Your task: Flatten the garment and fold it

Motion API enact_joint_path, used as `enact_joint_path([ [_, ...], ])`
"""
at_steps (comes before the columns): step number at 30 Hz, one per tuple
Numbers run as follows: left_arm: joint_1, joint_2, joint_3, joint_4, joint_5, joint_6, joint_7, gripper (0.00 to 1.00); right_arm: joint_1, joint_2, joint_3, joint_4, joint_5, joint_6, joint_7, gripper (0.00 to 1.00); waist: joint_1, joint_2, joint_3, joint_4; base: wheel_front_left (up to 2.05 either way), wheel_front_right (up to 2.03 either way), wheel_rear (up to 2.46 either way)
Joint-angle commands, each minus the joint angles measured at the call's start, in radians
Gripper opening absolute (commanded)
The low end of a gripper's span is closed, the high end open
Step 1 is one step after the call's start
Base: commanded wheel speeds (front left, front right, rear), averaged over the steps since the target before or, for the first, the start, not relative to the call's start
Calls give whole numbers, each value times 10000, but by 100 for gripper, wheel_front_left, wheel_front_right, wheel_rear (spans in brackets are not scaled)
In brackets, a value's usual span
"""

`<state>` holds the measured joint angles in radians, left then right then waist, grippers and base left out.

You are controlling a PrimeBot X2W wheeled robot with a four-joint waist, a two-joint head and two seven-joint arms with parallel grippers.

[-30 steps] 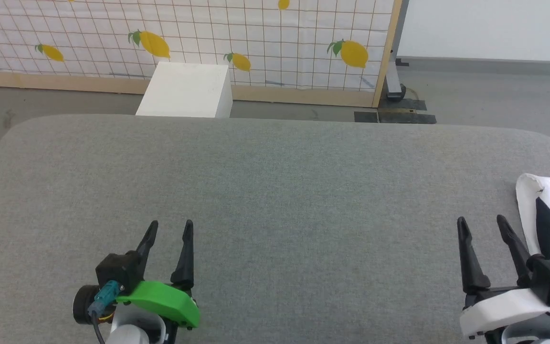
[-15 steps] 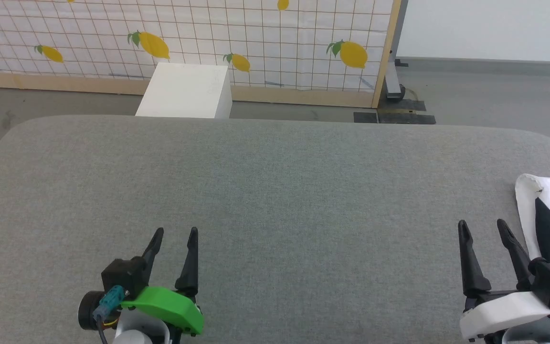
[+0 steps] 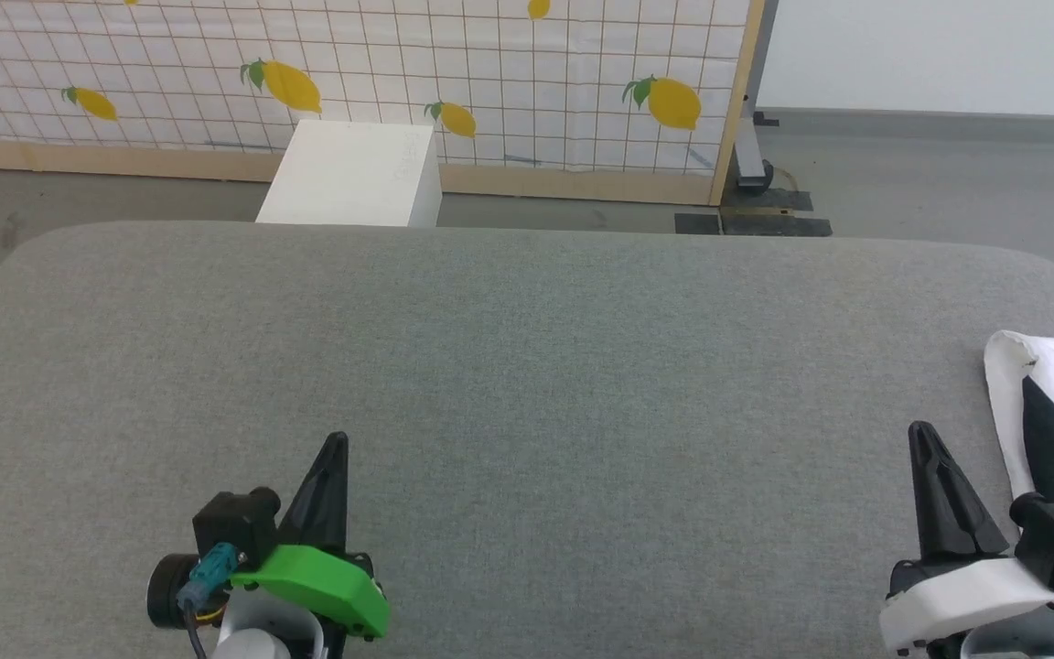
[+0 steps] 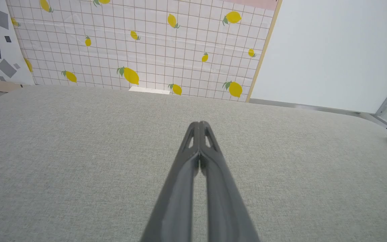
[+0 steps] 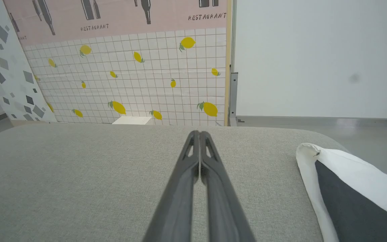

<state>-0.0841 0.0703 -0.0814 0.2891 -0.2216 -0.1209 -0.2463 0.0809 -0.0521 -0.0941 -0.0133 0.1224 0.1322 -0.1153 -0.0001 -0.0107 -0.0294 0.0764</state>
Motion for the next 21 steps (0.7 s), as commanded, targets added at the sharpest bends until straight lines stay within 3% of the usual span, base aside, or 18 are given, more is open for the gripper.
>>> enact_joint_path([
  [1, 58, -14, 28, -94, 84, 70, 73, 0, -55, 1, 39, 9, -83, -1, 18, 0, 1, 7, 4, -10, 0, 0, 0],
  [21, 190, -45, 161, -566, 445, 262, 477, 0, -183, 4, 191, 30, -276, -3, 210, 0, 1, 24, 53, -137, 0, 0, 0],
])
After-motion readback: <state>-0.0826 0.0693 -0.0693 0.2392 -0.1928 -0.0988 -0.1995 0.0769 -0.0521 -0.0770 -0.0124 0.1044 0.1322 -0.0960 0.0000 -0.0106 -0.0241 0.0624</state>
